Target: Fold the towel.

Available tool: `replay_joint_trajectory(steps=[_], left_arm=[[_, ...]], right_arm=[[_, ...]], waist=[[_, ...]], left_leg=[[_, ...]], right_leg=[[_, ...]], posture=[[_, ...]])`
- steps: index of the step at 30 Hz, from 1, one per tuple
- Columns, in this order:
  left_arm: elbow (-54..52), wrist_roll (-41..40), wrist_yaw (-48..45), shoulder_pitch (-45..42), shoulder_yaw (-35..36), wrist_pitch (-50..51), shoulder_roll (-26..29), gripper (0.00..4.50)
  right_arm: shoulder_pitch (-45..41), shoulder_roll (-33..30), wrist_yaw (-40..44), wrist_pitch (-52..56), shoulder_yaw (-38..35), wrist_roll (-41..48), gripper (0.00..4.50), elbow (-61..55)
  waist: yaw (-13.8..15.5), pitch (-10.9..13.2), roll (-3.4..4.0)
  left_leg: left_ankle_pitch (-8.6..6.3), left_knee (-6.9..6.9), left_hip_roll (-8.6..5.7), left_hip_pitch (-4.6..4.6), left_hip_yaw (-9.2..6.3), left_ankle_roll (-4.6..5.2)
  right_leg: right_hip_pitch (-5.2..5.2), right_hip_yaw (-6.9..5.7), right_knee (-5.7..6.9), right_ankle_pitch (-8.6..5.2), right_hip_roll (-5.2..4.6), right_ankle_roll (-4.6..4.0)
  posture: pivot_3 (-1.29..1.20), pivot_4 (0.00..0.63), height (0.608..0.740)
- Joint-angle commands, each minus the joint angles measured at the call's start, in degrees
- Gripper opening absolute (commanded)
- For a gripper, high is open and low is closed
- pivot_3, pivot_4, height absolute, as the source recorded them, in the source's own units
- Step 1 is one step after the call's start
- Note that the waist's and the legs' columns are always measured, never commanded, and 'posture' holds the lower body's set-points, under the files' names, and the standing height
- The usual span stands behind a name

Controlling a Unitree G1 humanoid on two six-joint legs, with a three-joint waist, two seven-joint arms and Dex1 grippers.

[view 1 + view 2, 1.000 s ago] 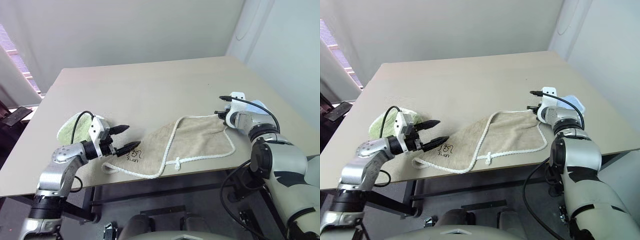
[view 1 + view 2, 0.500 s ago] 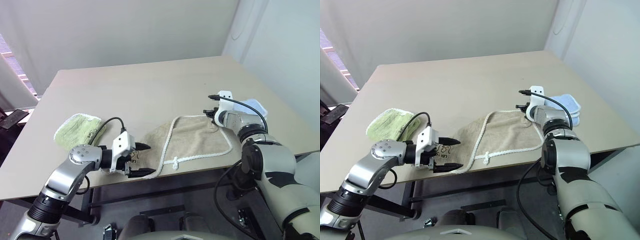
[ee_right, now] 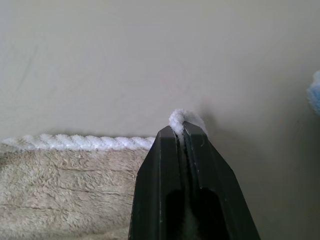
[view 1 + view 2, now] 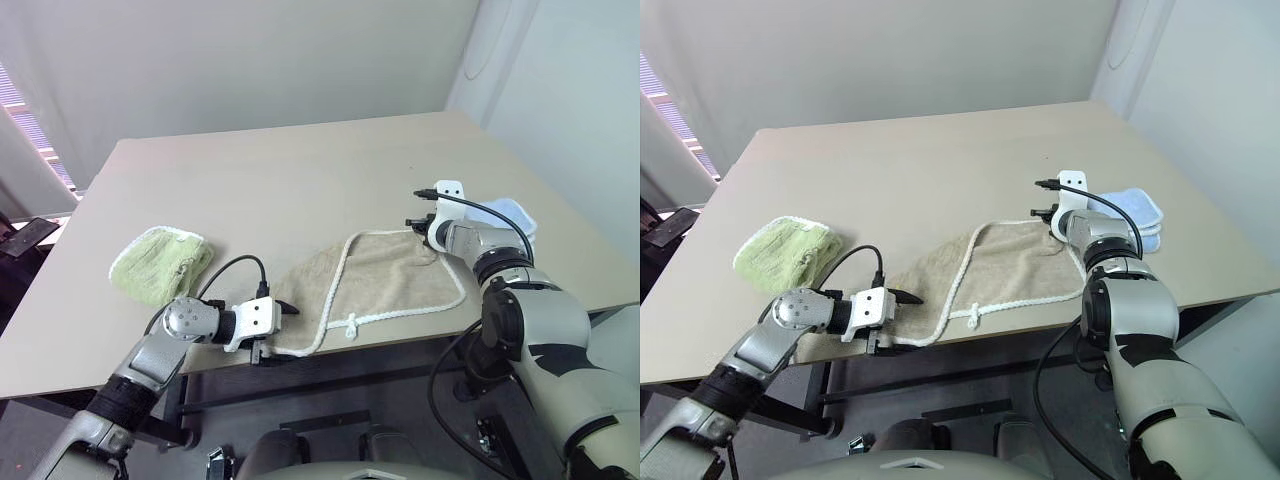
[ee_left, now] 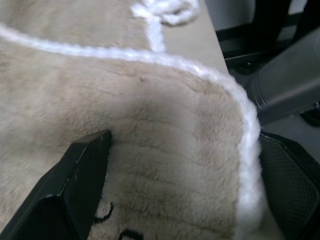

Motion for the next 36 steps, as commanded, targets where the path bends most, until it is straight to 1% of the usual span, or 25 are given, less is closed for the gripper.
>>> replay_joint_trajectory(steps=[1, 7, 9, 11, 13, 14, 17, 19, 20, 22, 24, 28, 32, 35, 36], left_arm=[[7.5, 3.6, 0.7, -2.6, -0.3, -5.4, -0.6, 4.50], [18.8, 4.3, 0.2, -5.6, -0.7, -17.6, -3.2, 4.50], [22.5, 3.9, -0.1, -6.3, -0.5, -19.8, -4.4, 4.50], [25.6, 3.9, -0.3, -6.8, -0.7, -22.2, -5.6, 4.50], [27.9, 4.0, -0.6, -7.1, -0.8, -23.7, -6.5, 4.50], [26.7, 2.9, -1.1, -6.3, -0.4, -23.0, -6.9, 4.50], [20.6, 0.0, -2.3, -3.6, 0.7, -19.8, -7.5, 3.91], [13.1, -3.6, -3.1, -1.6, 1.7, -13.8, -7.8, 3.19], [9.4, -4.5, -2.8, -1.4, 1.9, -10.0, -8.1, 2.84], [5.0, -4.8, -2.0, -1.2, 2.1, -5.1, -8.5, 2.16], [1.7, -4.3, -1.1, -1.4, 2.5, -1.4, -8.8, 2.16], [-5.2, -4.8, -0.2, -1.8, 3.4, 6.3, -8.6, 2.16], [-10.5, -5.9, -0.3, -2.1, 4.1, 12.2, -7.7, 2.16], [-13.6, -6.7, -0.6, -2.3, 4.0, 15.2, -7.0, 2.16], [-14.4, -7.0, -0.7, -2.3, 3.9, 16.0, -6.9, 1.79]], right_arm=[[-1.0, 0.2, -0.2, -1.0, 0.5, -0.3, 0.01, -2.7], [-0.2, 0.4, -0.4, -0.8, 0.8, -0.1, 0.01, -2.9], [-0.2, 0.5, -0.4, -0.8, 0.9, -0.1, 0.01, -2.9], [-0.2, 0.6, -0.6, -0.8, 1.0, -0.1, 0.01, -2.9], [-0.3, 0.6, -0.5, -0.7, 1.1, -0.1, 0.01, -2.9], [-0.3, 0.6, -0.4, -0.7, 1.2, -0.1, 0.01, -3.0], [-0.2, 0.6, -0.3, -0.6, 1.4, -0.1, 0.00, -3.2], [-0.1, 0.6, -0.2, -0.6, 1.5, -0.2, 0.00, -3.2], [0.0, 0.6, -0.1, -0.5, 1.7, -0.3, 0.00, -3.2], [0.0, 0.5, 0.0, -0.4, 1.9, -0.3, 0.00, -3.2], [0.0, 0.6, 0.1, -0.6, 1.9, -0.2, 0.00, -3.2], [-0.2, 0.5, 0.1, -0.9, 2.4, -0.8, 0.00, -3.2], [-0.2, 0.4, 0.1, -0.9, 2.4, -1.1, 0.00, -3.1], [-0.1, 0.4, 0.1, -1.0, 2.4, -1.2, 0.00, -3.0], [-0.2, 0.4, 0.0, -1.0, 2.4, -1.3, 0.00, -3.0]], waist=[[0.1, 0.0, 0.07], [0.3, -0.1, 0.11], [0.3, -0.1, 0.27], [0.3, -0.1, 0.41], [0.3, -0.1, 0.48], [0.3, -0.1, 0.52], [0.1, -0.1, 0.56], [0.0, -0.1, 0.56], [0.0, -0.1, 0.55], [0.2, -0.1, 0.52], [0.2, -0.1, 0.52], [0.0, -0.1, 0.51], [0.0, -0.1, 0.51], [0.0, -0.1, 0.52], [-0.1, -0.1, 0.52]], left_leg=[[0.00, 0.02, 0.00, 0.01, 0.00, 0.00], [-0.01, 0.05, 0.00, 0.14, 0.00, 0.01], [-0.01, 0.04, 0.00, 0.25, -0.01, 0.01], [-0.01, 0.03, 0.00, 0.42, -0.01, 0.02], [-0.01, -0.01, 0.01, 0.82, -0.04, 0.03], [-0.02, -0.01, 0.02, 0.98, -0.07, 0.03], [-0.02, 0.00, 0.02, 0.99, -0.09, 0.04], [-0.01, 0.05, 0.02, 0.99, -0.10, 0.05], [0.02, 0.08, 0.02, 0.98, -0.10, 0.09], [0.11, 0.13, 0.03, 0.92, -0.11, 0.25], [0.27, 0.15, 0.02, 0.84, -0.11, 0.50], [0.28, 0.12, 0.00, 0.70, -0.11, 0.51], [0.28, 0.01, -0.01, -0.08, -0.11, 0.52], [0.27, -0.07, 0.00, -0.10, -0.12, 0.49], [0.26, -0.06, 0.00, -0.10, -0.12, 0.47]], right_leg=[[-0.01, -0.01, 0.00, 0.01, -0.02, -0.03], [0.11, -0.04, 0.00, 0.26, -0.05, -0.43], [0.14, -0.08, 0.00, 0.39, -0.05, -0.53], [0.34, -0.10, 0.01, 0.51, -0.06, -0.54], [0.72, -0.16, 0.00, 0.52, -0.09, -0.54], [0.88, -0.19, 0.00, 0.51, -0.09, -0.52], [0.91, -0.21, 0.00, 0.37, -0.09, -0.29], [0.88, -0.21, 0.00, 0.38, -0.09, -0.31], [0.86, -0.21, 0.01, 0.51, -0.09, -0.52], [0.77, -0.25, 0.06, 0.50, -0.07, -0.49], [0.71, -0.25, 0.05, 0.41, -0.05, -0.36], [0.69, -0.17, 0.03, 0.37, 0.03, -0.09], [-0.17, -0.17, 0.02, 0.42, 0.04, 0.04], [-0.21, -0.17, -0.01, 0.40, 0.04, 0.00], [-0.19, -0.17, -0.02, 0.38, 0.04, -0.04]], posture=[[0.00, 0.000, 0.736], [0.00, 0.000, 0.736], [0.00, 0.000, 0.736], [0.00, 0.000, 0.736], [0.00, 0.000, 0.736], [0.00, 0.000, 0.736], [0.00, 0.000, 0.736], [0.00, 0.000, 0.736], [0.00, 0.000, 0.736], [0.00, 0.000, 0.736], [0.00, 0.000, 0.736], [0.00, 0.000, 0.736], [0.00, 0.000, 0.736], [0.00, 0.000, 0.736], [0.00, 0.000, 0.736]])
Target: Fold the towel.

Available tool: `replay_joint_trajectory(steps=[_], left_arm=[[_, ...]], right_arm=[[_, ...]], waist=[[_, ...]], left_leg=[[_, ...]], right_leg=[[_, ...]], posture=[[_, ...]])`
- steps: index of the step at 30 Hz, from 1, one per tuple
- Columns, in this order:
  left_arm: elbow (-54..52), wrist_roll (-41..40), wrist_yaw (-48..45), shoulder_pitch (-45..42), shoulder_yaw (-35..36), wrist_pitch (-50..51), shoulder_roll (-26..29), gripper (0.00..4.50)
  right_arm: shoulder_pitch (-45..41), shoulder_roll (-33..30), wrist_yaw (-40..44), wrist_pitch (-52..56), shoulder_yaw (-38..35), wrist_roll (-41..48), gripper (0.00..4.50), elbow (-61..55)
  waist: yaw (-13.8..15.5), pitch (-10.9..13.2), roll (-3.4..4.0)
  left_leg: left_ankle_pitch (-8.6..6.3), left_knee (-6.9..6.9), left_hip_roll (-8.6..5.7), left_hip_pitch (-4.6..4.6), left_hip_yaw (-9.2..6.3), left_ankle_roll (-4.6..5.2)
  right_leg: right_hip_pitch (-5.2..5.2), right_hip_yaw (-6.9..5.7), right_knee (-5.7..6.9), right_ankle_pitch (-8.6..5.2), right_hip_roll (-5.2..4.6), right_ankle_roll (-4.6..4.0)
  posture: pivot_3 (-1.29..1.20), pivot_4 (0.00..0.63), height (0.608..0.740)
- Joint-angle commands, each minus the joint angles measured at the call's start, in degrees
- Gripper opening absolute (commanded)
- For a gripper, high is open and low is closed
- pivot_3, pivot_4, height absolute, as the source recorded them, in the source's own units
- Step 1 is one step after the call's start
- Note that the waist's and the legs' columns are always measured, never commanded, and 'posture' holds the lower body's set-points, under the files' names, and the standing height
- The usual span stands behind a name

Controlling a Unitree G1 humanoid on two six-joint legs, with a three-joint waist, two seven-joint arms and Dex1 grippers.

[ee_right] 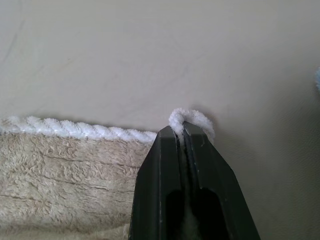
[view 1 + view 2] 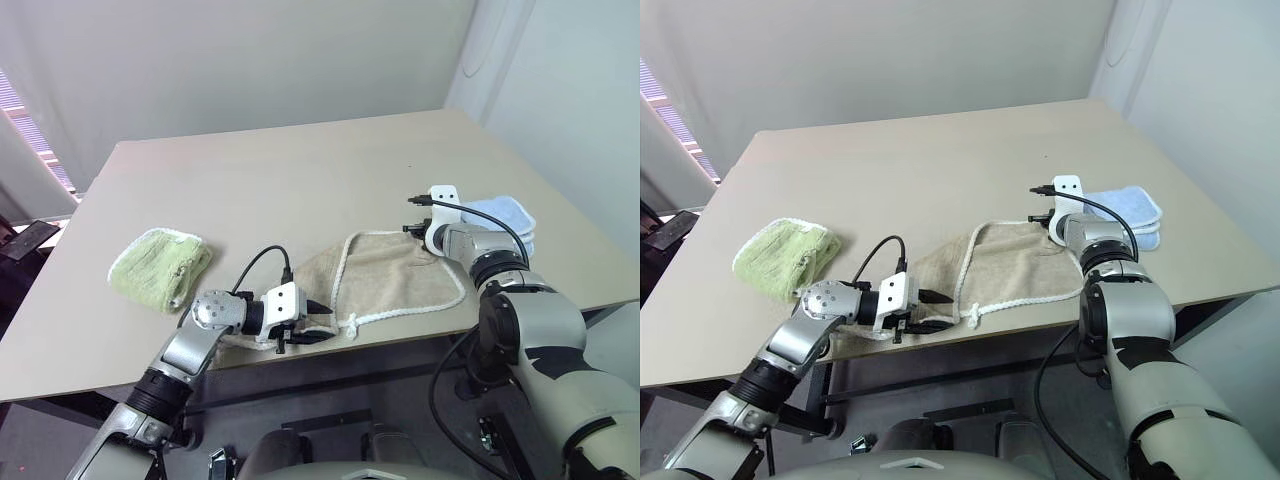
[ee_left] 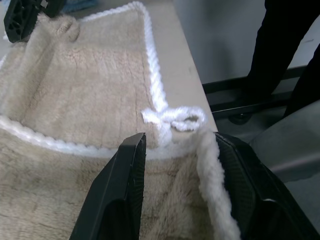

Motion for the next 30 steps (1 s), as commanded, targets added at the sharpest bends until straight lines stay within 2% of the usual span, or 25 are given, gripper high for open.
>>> replay_joint_trajectory(steps=[1, 5, 6, 18, 21, 24, 30], left_arm=[[-4.8, -1.7, -0.7, -1.5, 0.8, 3.4, 1.1, 1.52], [-7.5, -1.7, -1.5, -1.5, 0.3, 6.0, 2.4, 0.11], [-8.0, -1.4, -1.2, -1.6, 0.2, 6.8, 2.7, 0.02], [-9.6, -3.5, -0.9, -1.2, 2.2, 12.6, 5.0, 0.02], [-9.5, -9.3, 1.2, -2.9, 7.9, 18.8, 4.4, 0.02], [-4.3, -14.3, 4.0, -6.5, 16.3, 22.4, 4.7, 0.02], [9.5, -14.4, 8.2, -13.8, 25.7, 19.0, 7.8, 0.02]], right_arm=[[-1.1, -0.2, 0.1, -0.9, 0.2, -0.2, 0.00, -2.5], [-1.2, -0.3, -0.1, -0.8, 0.4, -0.5, 0.00, -2.4], [-1.2, -0.3, -0.1, -0.7, 0.5, -0.6, 0.00, -2.4], [-1.3, 0.0, 0.3, -0.8, 0.4, -0.6, 0.00, -2.6], [-1.8, -0.6, 0.1, -2.4, -0.7, 0.2, 0.00, -3.2], [-1.7, -1.6, 1.9, -6.1, -0.7, 0.3, 0.00, -5.1], [-1.3, -2.8, 6.1, -11.7, -1.4, 1.5, 0.00, -8.0]], waist=[[0.0, 0.0, 0.00], [-0.1, 0.0, -0.01], [-0.1, 0.0, -0.01], [-0.1, 0.0, -0.02], [-0.1, 0.0, -0.03], [0.0, 0.1, -0.10], [-0.1, 0.1, -0.12]], left_leg=[[-0.05, 0.02, 0.00, 0.01, 0.00, -0.08], [-0.07, 0.14, -0.01, 0.05, 0.00, -0.12], [-0.07, 0.14, -0.02, 0.07, 0.00, -0.11], [-0.04, 0.13, -0.01, 0.08, 0.00, -0.09], [-0.04, 0.15, -0.01, 0.08, 0.00, -0.09], [-0.01, 0.16, -0.01, 0.08, -0.01, -0.04], [0.03, 0.16, -0.02, 0.12, -0.02, 0.01]], right_leg=[[0.03, 0.00, -0.03, -0.07, 0.00, -0.12], [0.13, 0.00, -0.03, -0.08, -0.01, -0.15], [0.15, 0.00, -0.02, -0.08, -0.01, -0.16], [0.14, 0.01, -0.01, -0.08, 0.01, -0.15], [0.13, 0.01, 0.00, -0.08, 0.01, -0.15], [0.13, 0.01, 0.01, -0.07, 0.02, -0.14], [0.14, 0.03, 0.01, 0.03, 0.15, 0.04]], posture=[[0.00, 0.000, 0.736], [0.00, 0.000, 0.736], [0.00, 0.000, 0.736], [0.00, 0.000, 0.736], [0.00, 0.000, 0.736], [0.00, 0.000, 0.736], [0.00, 0.000, 0.736]])
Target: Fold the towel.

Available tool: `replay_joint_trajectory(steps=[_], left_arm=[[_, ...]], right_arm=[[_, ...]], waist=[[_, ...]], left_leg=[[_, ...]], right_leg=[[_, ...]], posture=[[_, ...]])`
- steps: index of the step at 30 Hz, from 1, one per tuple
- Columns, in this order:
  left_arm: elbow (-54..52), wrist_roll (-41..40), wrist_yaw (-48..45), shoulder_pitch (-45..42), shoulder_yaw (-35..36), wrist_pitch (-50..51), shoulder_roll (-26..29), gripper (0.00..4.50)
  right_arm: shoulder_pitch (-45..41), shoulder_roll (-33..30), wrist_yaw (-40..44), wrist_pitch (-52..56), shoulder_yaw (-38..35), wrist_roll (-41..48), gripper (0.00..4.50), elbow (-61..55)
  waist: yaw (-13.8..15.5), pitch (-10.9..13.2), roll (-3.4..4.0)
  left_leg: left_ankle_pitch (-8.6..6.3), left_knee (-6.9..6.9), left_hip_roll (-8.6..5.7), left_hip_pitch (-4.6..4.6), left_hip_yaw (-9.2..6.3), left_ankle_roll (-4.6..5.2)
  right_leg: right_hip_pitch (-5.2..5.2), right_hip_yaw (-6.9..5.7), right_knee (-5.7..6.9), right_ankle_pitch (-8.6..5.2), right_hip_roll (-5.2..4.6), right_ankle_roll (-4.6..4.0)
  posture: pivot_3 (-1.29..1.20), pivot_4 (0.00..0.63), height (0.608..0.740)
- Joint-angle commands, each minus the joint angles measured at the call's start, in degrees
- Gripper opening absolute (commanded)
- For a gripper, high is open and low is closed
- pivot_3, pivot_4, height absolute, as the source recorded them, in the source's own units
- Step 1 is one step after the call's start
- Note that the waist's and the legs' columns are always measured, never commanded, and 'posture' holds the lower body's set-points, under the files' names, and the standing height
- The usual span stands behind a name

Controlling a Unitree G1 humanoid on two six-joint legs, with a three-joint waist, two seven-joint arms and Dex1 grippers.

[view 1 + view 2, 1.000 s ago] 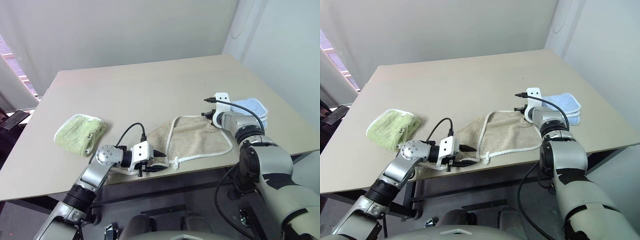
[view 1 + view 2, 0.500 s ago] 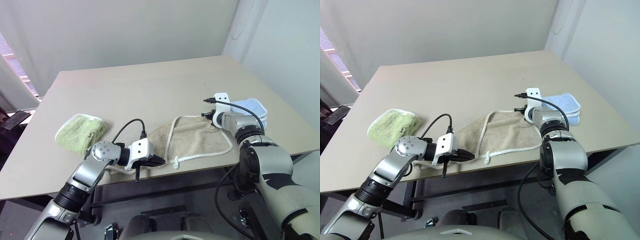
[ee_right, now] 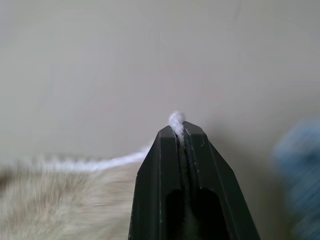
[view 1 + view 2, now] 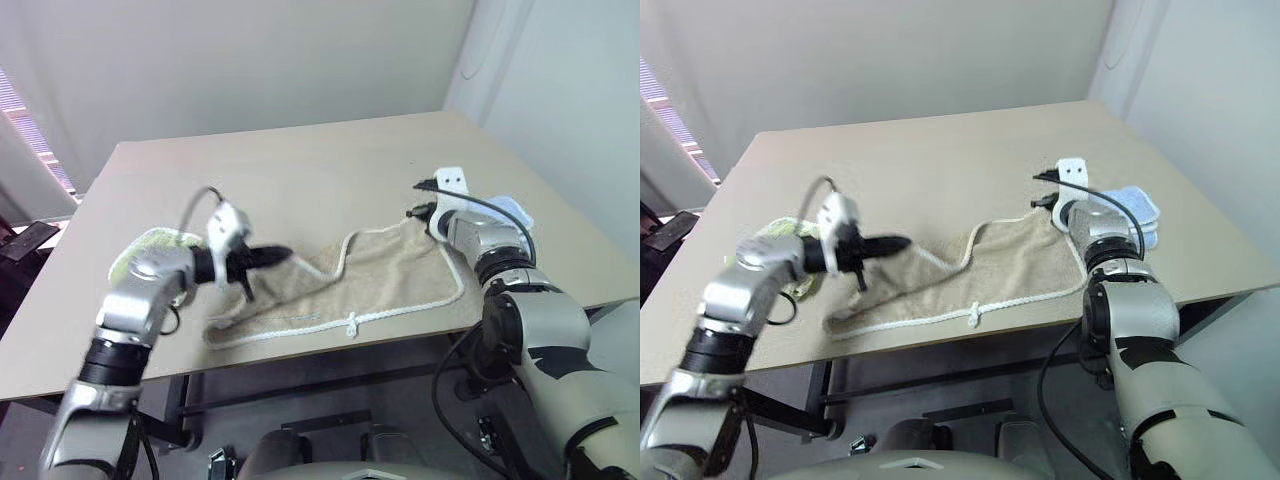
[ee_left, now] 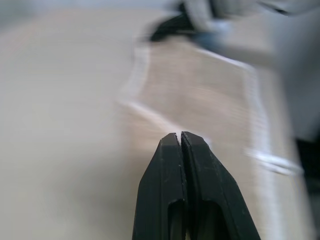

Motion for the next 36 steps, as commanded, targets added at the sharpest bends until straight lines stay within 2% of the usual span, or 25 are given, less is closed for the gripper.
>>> replay_joint_trajectory(steps=[1, 4, 15, 18, 21, 22, 25, 30, 33, 36], left_arm=[[7.4, 0.0, 3.1, -4.8, 4.9, -3.7, 0.8, 0.02], [17.6, 1.6, 7.8, -11.3, 7.0, -7.8, 0.1, 0.02], [57.7, 10.2, 26.7, -37.2, 8.1, -29.2, -5.8, 0.02], [63.8, 9.9, 31.6, -42.2, 10.4, -33.3, -7.4, 0.02], [66.9, 7.5, 34.1, -45.9, 14.6, -36.5, -8.3, 0.02], [67.3, 8.6, 34.0, -46.2, 14.2, -37.9, -8.1, 0.02], [67.0, 10.5, 28.0, -44.8, 12.6, -41.3, -8.0, 0.02], [62.1, 6.7, 6.2, -36.3, 13.6, -41.0, -5.5, 0.02], [56.4, 4.4, -3.4, -29.2, 13.8, -38.4, -3.0, 0.02], [50.5, 2.2, -8.0, -23.7, 13.9, -33.8, -1.4, 0.02]], right_arm=[[-1.4, -0.5, 2.1, -2.9, -0.8, 1.3, 0.00, -2.6], [-2.3, -0.7, 1.3, -4.5, -0.8, 1.1, 0.00, -2.0], [-7.2, -2.0, -1.5, -14.1, -4.3, 3.1, 0.00, 1.9], [-10.1, -2.5, -3.3, -17.4, -5.8, 3.7, 0.00, 3.7], [-12.6, -3.4, -4.0, -25.5, -6.4, 2.8, 0.00, 4.5], [-13.0, -3.6, -0.8, -27.6, -6.4, 3.1, 0.00, 4.3], [-12.7, -4.3, 6.4, -29.1, -7.2, 4.5, 0.00, 4.3], [-4.8, -4.6, 26.7, -31.3, -9.6, 11.3, 0.00, -1.9], [4.5, -3.4, 37.5, -27.1, -10.9, 18.7, 0.00, -14.9], [13.1, -3.1, 39.1, -20.6, -11.1, 23.5, 0.00, -26.6]], waist=[[0.0, 0.0, -0.03], [0.2, 0.1, -0.15], [0.4, 0.3, -0.58], [0.3, 0.4, -0.66], [0.1, 0.4, -0.71], [0.1, 0.4, -0.71], [0.1, 0.4, -0.74], [-0.1, 0.4, -0.75], [-0.2, 0.4, -0.75], [0.0, 0.4, -0.76]], left_leg=[[0.00, -0.01, 0.00, 0.00, 0.00, 0.00], [0.02, -0.01, 0.00, -0.01, 0.00, -0.05], [-0.02, -0.08, -0.13, -0.07, -0.03, -0.24], [-0.02, -0.12, -0.12, -0.12, -0.03, -0.24], [-0.04, -0.16, -0.13, -0.14, -0.03, -0.23], [-0.03, -0.18, -0.12, -0.15, -0.03, -0.23], [0.00, -0.21, -0.12, -0.14, -0.03, -0.18], [0.03, -0.09, -0.11, -0.05, 0.00, -0.09], [0.03, -0.02, -0.08, -0.06, -0.01, -0.10], [-0.02, 0.00, -0.06, -0.15, -0.04, -0.16]], right_leg=[[0.00, 0.00, 0.00, 0.00, 0.00, 0.00], [-0.02, 0.01, 0.01, 0.00, -0.01, 0.01], [-0.13, 0.01, 0.04, 0.04, -0.11, 0.05], [-0.18, 0.01, 0.02, 0.05, -0.11, 0.06], [-0.21, 0.01, 0.01, 0.06, -0.12, 0.09], [-0.23, 0.01, 0.01, 0.06, -0.12, 0.10], [-0.21, 0.00, 0.01, 0.07, -0.10, 0.13], [-0.03, -0.01, 0.00, 0.07, -0.09, 0.13], [-0.04, 0.00, 0.05, 0.07, -0.10, 0.12], [-0.18, 0.00, 0.15, 0.07, -0.14, 0.12]], posture=[[0.00, 0.000, 0.736], [0.00, 0.000, 0.736], [0.00, 0.000, 0.736], [0.00, 0.000, 0.736], [0.00, 0.000, 0.736], [0.00, 0.000, 0.736], [0.00, 0.000, 0.736], [0.00, 0.000, 0.736], [0.00, 0.000, 0.736], [0.00, 0.000, 0.736]])
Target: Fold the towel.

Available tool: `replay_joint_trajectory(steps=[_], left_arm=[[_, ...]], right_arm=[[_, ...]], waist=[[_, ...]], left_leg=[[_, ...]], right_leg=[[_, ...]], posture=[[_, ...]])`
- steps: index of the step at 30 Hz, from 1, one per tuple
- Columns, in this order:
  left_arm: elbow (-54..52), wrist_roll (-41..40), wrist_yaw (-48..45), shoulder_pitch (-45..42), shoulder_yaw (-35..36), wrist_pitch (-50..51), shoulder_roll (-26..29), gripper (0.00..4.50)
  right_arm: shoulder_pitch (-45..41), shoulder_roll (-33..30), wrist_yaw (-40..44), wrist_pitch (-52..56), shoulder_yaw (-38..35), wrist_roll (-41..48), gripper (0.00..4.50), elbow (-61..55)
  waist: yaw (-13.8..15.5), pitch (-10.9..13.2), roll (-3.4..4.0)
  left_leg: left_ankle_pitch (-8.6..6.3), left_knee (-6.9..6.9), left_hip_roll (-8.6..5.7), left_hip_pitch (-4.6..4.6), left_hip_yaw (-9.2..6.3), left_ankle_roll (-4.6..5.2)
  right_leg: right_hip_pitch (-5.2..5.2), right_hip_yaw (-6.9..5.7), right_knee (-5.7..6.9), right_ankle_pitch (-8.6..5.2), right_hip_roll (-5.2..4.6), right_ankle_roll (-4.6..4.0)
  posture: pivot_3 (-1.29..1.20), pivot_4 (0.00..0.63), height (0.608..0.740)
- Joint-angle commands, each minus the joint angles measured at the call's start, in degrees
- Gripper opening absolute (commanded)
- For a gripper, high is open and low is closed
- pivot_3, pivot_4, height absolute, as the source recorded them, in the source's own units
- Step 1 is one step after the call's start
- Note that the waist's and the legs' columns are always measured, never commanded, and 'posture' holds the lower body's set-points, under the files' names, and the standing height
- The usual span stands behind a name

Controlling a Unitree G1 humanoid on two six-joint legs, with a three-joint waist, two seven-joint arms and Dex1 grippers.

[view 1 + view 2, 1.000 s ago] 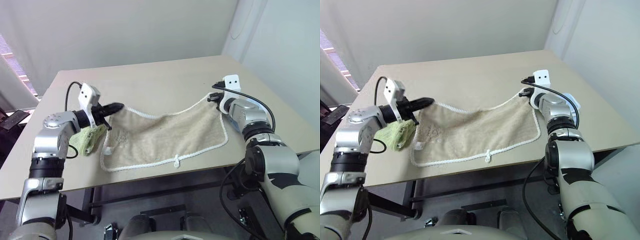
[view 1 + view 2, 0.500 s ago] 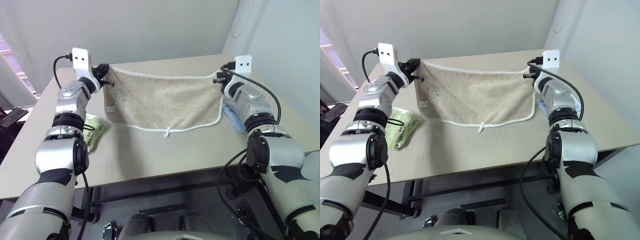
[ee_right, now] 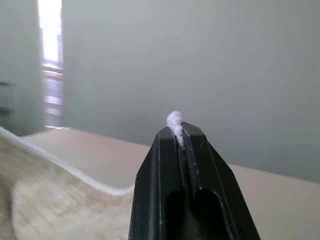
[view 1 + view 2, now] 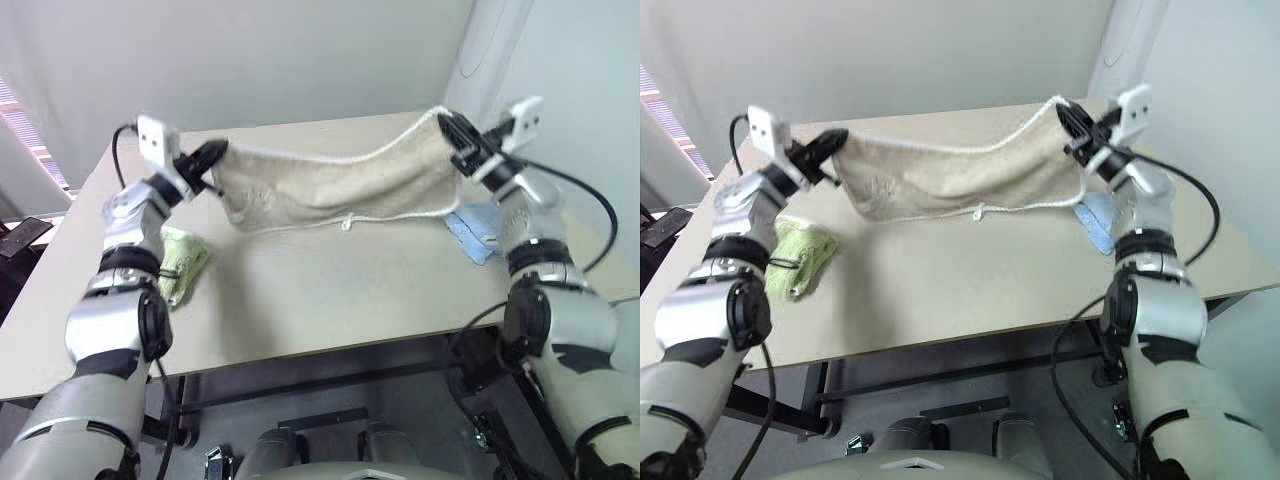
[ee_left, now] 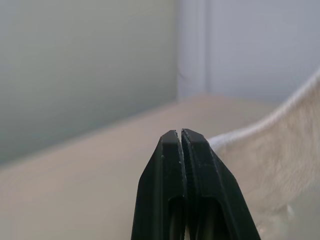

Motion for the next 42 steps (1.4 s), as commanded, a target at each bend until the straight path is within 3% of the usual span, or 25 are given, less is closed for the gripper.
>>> replay_joint_trajectory(steps=[1, 13, 21, 33, 38, 42], left_arm=[[-8.0, -2.8, -3.4, 2.1, 1.4, 3.1, 2.0, 0.02], [-37.2, -10.4, -4.1, 22.1, 2.2, 17.7, 3.4, 0.02], [-53.4, -15.3, -5.4, 38.5, 4.9, 27.1, 8.9, 0.02], [-57.9, -15.6, -7.2, 51.6, 7.2, 28.4, 14.1, 0.02], [-59.1, -14.8, -7.0, 51.6, 5.1, 27.6, 13.0, 0.02], [-58.8, -14.6, -6.5, 50.6, 3.6, 27.6, 11.8, 0.02]], right_arm=[[4.3, -0.5, 1.4, 7.6, -0.1, 4.6, 0.00, -12.5], [27.4, -3.3, 2.8, 32.1, -1.3, 19.3, 0.00, -42.1], [40.6, -6.1, 2.6, 36.2, -6.4, 25.3, 0.00, -52.7], [54.5, -5.2, 0.7, 32.1, -7.1, 23.5, 0.00, -59.7], [54.2, -7.4, -0.6, 33.0, -4.8, 19.7, 0.00, -56.5], [51.8, -11.3, -4.7, 40.7, -0.5, 16.9, 0.00, -54.6]], waist=[[0.2, 0.0, 0.00], [0.4, -0.1, -0.01], [0.6, -0.1, -0.01], [2.5, -0.1, 0.03], [2.4, -0.1, 0.05], [2.2, -0.1, 0.07]], left_leg=[[-0.03, 0.01, 0.00, -0.01, -0.01, -0.05], [-0.04, 0.03, 0.00, 0.08, 0.00, -0.08], [-0.06, -0.03, 0.05, 0.11, 0.02, -0.08], [-0.07, -0.08, 0.10, 0.07, 0.14, -0.07], [-0.07, -0.08, 0.11, 0.05, 0.19, -0.07], [-0.07, -0.09, 0.12, 0.06, 0.19, -0.07]], right_leg=[[-0.02, 0.00, 0.03, 0.00, -0.02, 0.00], [0.05, 0.01, 0.01, 0.00, -0.08, -0.04], [0.16, 0.01, -0.14, -0.14, -0.10, -0.28], [0.22, 0.01, -0.31, -0.25, -0.20, -0.38], [0.24, 0.02, -0.35, -0.26, -0.22, -0.38], [0.20, 0.02, -0.36, -0.26, -0.22, -0.38]], posture=[[0.00, 0.000, 0.736], [0.00, 0.000, 0.736], [0.00, 0.000, 0.736], [0.00, 0.000, 0.736], [0.00, 0.000, 0.736], [0.00, 0.000, 0.736]])
